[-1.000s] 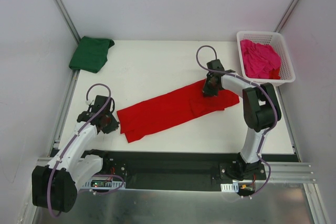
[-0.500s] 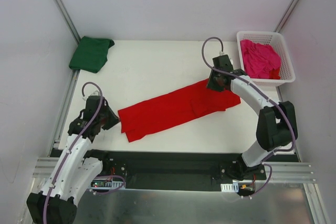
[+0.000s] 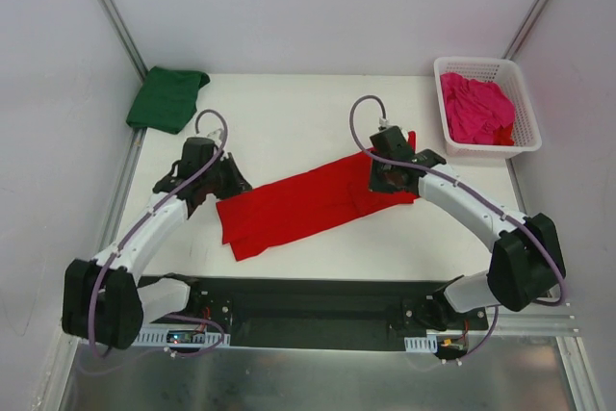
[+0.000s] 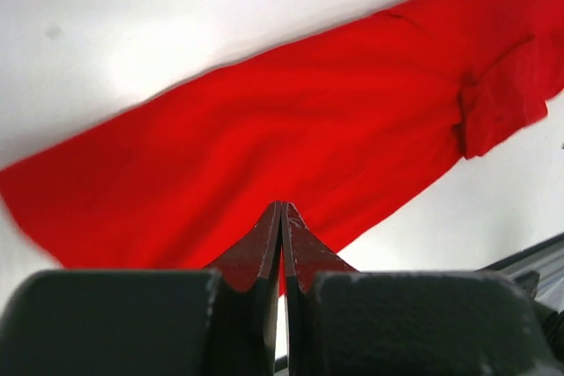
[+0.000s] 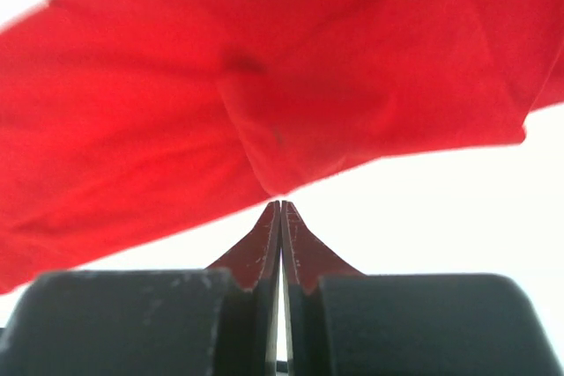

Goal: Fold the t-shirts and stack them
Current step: Rotate the tshirt 90 degrees

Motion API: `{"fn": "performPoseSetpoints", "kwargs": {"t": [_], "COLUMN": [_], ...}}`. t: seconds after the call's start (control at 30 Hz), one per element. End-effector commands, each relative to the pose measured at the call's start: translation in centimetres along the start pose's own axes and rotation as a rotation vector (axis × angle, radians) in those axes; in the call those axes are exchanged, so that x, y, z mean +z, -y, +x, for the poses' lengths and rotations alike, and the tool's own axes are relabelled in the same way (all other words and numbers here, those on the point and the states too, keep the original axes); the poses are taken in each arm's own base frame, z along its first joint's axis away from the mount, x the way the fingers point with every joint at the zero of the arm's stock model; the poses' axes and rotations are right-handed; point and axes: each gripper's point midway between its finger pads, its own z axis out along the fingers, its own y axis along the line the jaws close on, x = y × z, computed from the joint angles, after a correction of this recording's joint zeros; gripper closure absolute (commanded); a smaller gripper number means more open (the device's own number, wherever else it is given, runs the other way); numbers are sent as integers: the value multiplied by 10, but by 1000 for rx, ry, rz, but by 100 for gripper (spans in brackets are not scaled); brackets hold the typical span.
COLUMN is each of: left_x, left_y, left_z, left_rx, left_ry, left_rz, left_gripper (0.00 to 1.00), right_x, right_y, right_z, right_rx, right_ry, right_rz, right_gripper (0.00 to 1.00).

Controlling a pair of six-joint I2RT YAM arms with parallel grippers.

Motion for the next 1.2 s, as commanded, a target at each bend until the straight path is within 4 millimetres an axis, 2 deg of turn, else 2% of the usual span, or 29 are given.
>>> {"fn": "performPoseSetpoints", "kwargs": {"t": [0.0,0.03,0.07,0.1,0.13,0.2,0.23,0.3,0.33,0.4,0.53,0.8,1.0,1.17], "left_x": [17,31,38,42,56,67,81,90,101,108,123,119,110,99], "left_y": [75,78,83,99,106,121,122,134,131,140,138,130,131,129], "left_z": [-27,-24,-20,-26,-14,-13,-2,0,8,15,32,41,39,41], "left_rx": [220,244,261,292,319,343,355,368,374,388,396,402,409,408], "left_ry": [52,29,7,21,-21,-39,-83,-107,-142,-168,-227,-235,-224,-226], "left_rz": [245,250,255,288,304,332,334,366,360,380,379,362,366,358], "left_gripper": [100,100,100,100,100,100,100,100,100,100,100,100,100,100], "right_x": [-6,-6,-5,-5,-4,-4,-2,0,1,7,17,40,33,33], "right_y": [3,2,2,2,2,4,5,7,9,14,17,5,-2,7], "right_z": [20,22,26,28,29,32,32,33,33,33,29,6,-20,-30], "right_rx": [-7,-8,-20,-23,-26,-37,-40,-50,-50,-56,-66,-86,-82,-66], "right_ry": [-8,-9,-11,-11,-11,-10,-10,-9,-5,-2,9,29,67,78], "right_rz": [31,35,42,46,53,78,89,115,126,163,203,225,202,219], "right_gripper": [98,98,98,98,98,98,99,98,98,98,98,98,98,98]}}
